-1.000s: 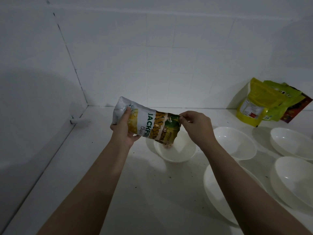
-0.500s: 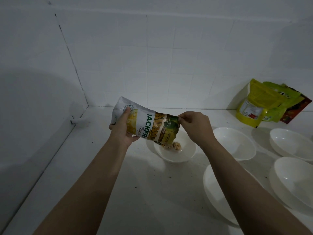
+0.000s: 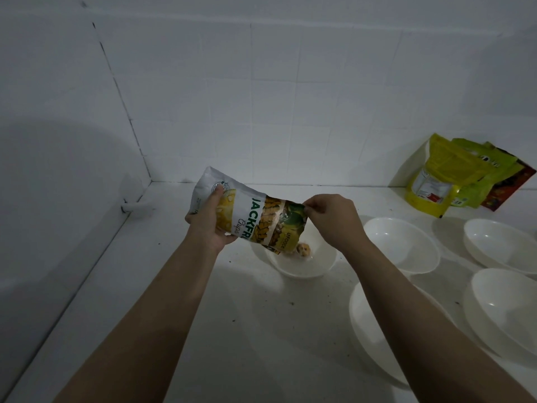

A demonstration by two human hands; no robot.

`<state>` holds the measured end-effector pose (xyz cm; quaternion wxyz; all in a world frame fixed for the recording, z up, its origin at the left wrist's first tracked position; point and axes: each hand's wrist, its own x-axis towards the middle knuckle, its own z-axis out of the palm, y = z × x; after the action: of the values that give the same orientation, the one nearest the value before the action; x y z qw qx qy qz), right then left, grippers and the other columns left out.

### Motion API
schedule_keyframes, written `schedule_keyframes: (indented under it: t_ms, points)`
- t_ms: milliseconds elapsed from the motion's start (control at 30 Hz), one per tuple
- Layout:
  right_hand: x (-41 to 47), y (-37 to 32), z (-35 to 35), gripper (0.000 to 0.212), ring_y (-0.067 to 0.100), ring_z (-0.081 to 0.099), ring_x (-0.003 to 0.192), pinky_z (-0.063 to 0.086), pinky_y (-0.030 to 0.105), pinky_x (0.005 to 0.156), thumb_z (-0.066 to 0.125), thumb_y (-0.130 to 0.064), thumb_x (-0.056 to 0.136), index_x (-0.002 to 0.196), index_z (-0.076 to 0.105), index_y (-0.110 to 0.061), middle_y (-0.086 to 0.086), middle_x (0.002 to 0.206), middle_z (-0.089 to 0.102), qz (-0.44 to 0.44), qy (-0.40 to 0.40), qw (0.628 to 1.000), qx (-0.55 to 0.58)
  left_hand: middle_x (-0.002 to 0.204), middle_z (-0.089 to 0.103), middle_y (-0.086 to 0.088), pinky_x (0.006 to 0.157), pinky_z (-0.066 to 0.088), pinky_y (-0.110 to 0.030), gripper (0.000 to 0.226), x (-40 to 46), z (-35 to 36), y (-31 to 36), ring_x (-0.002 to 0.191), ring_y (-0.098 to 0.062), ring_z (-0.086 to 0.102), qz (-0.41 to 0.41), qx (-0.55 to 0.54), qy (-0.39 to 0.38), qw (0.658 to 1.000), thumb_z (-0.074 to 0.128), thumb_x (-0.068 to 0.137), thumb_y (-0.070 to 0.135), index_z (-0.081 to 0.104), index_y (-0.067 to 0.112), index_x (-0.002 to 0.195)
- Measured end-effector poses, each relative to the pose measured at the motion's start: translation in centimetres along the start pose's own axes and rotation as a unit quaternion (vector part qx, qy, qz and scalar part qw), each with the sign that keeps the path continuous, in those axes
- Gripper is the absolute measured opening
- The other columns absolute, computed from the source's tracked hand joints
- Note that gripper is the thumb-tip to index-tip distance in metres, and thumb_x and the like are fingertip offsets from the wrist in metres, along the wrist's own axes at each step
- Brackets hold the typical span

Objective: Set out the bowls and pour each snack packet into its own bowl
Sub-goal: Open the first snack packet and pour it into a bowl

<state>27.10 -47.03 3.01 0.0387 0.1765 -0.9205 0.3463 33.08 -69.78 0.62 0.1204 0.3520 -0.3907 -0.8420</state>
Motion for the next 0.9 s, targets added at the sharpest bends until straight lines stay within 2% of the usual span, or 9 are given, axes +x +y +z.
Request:
schedule_keyframes:
  t_ms: [133, 233, 500, 700, 900]
  points:
    - [0.1, 0.0, 0.2, 0.02, 0.01, 0.061, 0.09, 0.047, 0.026, 0.076, 0.058, -0.023, 0.095, 0.103, 0.075, -0.021, -0.008, 0.096, 0.073, -0.009, -0.001, 1.0, -0.019, 0.128, 0.056, -0.014, 0.058, 0.054, -0.057, 0.096, 0.2, -0.3, 0.0, 0.105, -0.039, 0.06, 0.0, -0.006, -0.014, 1.0, 0.091, 0.059, 0.037, 0.036, 0.023, 0.136]
    - [0.2, 0.1, 0.4, 0.02, 0.012, 0.063, 0.093, 0.05, 0.028, 0.082, 0.057, -0.025, 0.095, 0.105, 0.075, -0.024, -0.008, 0.1, 0.074, -0.008, -0.008, 0.999, -0.036, 0.127, 0.056, -0.015, 0.056, 0.054, -0.056, 0.091, 0.3, -0.3, 0.2, 0.104, -0.039, 0.06, 0.007, -0.003, -0.005, 1.0, 0.088, 0.065, 0.035, 0.035, 0.022, 0.137]
    - [0.2, 0.4, 0.1, 0.02, 0.014, 0.064, 0.091, 0.049, 0.026, 0.076, 0.058, -0.025, 0.095, 0.103, 0.076, -0.025, -0.007, 0.098, 0.074, 0.005, -0.014, 0.999, -0.036, 0.126, 0.055, -0.014, 0.052, 0.055, -0.053, 0.089, 0.9, -0.1, 0.5, 0.104, -0.039, 0.06, 0.014, 0.024, -0.008, 1.0, 0.087, 0.068, 0.036, 0.034, 0.021, 0.138]
    - [0.1, 0.5, 0.3, 0.02, 0.014, 0.065, 0.092, 0.05, 0.028, 0.077, 0.057, -0.025, 0.095, 0.102, 0.076, -0.025, -0.007, 0.097, 0.074, 0.002, -0.01, 0.999, -0.043, 0.128, 0.057, -0.014, 0.058, 0.054, -0.057, 0.111, 1.0, -0.1, 0.5, 0.106, -0.041, 0.061, 0.008, 0.026, -0.024, 0.999, 0.092, 0.042, 0.044, 0.039, 0.025, 0.137]
    - [0.4, 0.4, 0.3, 0.021, 0.013, 0.064, 0.091, 0.049, 0.028, 0.077, 0.056, -0.025, 0.096, 0.104, 0.076, -0.025, -0.006, 0.099, 0.074, -0.004, -0.003, 0.999, -0.042, 0.128, 0.058, -0.015, 0.063, 0.054, -0.059, 0.114, 1.4, -0.3, 0.4, 0.106, -0.041, 0.061, 0.011, 0.01, -0.032, 0.999, 0.094, 0.037, 0.044, 0.041, 0.028, 0.137]
